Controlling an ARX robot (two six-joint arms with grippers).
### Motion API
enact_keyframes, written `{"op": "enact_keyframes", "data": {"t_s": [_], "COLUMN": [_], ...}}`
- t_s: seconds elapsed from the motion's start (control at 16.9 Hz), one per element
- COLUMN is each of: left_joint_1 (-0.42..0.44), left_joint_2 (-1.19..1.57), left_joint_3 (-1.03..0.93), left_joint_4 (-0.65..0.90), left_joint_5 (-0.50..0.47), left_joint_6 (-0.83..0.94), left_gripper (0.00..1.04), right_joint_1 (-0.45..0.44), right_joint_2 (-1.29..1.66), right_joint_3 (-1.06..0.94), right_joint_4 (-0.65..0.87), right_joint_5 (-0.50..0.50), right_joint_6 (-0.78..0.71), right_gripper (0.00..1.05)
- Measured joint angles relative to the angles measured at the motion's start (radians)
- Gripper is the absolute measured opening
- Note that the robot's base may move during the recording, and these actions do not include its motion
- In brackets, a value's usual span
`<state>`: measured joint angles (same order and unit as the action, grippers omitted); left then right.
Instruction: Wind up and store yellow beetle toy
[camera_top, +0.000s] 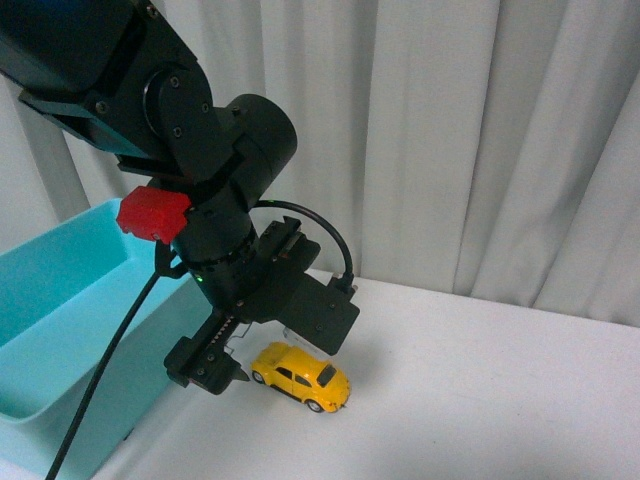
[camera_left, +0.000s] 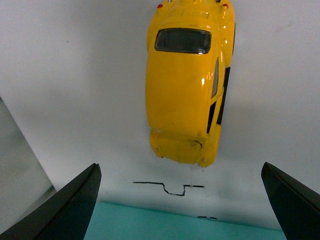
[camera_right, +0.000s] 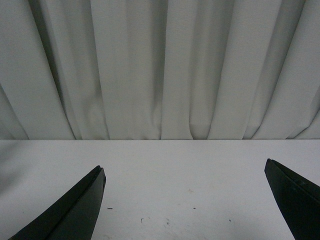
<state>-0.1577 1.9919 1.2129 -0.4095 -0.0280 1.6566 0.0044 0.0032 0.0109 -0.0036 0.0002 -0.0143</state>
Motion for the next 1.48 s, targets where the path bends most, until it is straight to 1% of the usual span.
{"op": "enact_keyframes", "data": {"t_s": [0.06, 0.24, 0.35, 0.59, 0.77, 0.89, 0.94, 1.12, 1.24, 1.36, 1.48], "left_joint_1": [-0.029, -0.045, -0.046, -0.045, -0.046, -0.049, -0.051, -0.051, -0.051, -0.049, -0.046], "left_joint_2": [0.046, 0.088, 0.118, 0.151, 0.164, 0.168, 0.169, 0.169, 0.169, 0.168, 0.163], "left_joint_3": [0.018, 0.029, 0.038, 0.081, 0.101, 0.111, 0.114, 0.121, 0.131, 0.142, 0.153], "left_joint_4": [0.008, 0.024, 0.032, 0.006, -0.008, -0.018, -0.021, -0.034, -0.044, -0.066, -0.091], "left_joint_5": [0.0, -0.009, -0.024, -0.069, -0.08, -0.085, -0.085, -0.087, -0.087, -0.079, -0.043], "left_joint_6": [0.002, -0.007, -0.03, -0.131, -0.189, -0.218, -0.229, -0.239, -0.238, -0.229, -0.209], "left_gripper": [0.98, 0.98, 0.98, 0.98, 0.98, 0.8, 0.7, 0.48, 0.4, 0.38, 0.38], "right_joint_1": [0.0, 0.0, 0.0, 0.0, 0.0, 0.0, 0.0, 0.0, 0.0, 0.0, 0.0], "right_joint_2": [0.0, 0.0, 0.0, 0.0, 0.0, 0.0, 0.0, 0.0, 0.0, 0.0, 0.0], "right_joint_3": [0.0, 0.0, 0.0, 0.0, 0.0, 0.0, 0.0, 0.0, 0.0, 0.0, 0.0], "right_joint_4": [0.0, 0.0, 0.0, 0.0, 0.0, 0.0, 0.0, 0.0, 0.0, 0.0, 0.0], "right_joint_5": [0.0, 0.0, 0.0, 0.0, 0.0, 0.0, 0.0, 0.0, 0.0, 0.0, 0.0], "right_joint_6": [0.0, 0.0, 0.0, 0.0, 0.0, 0.0, 0.0, 0.0, 0.0, 0.0, 0.0], "right_gripper": [0.98, 0.98, 0.98, 0.98, 0.98, 0.98, 0.98, 0.98, 0.98, 0.98, 0.98]}}
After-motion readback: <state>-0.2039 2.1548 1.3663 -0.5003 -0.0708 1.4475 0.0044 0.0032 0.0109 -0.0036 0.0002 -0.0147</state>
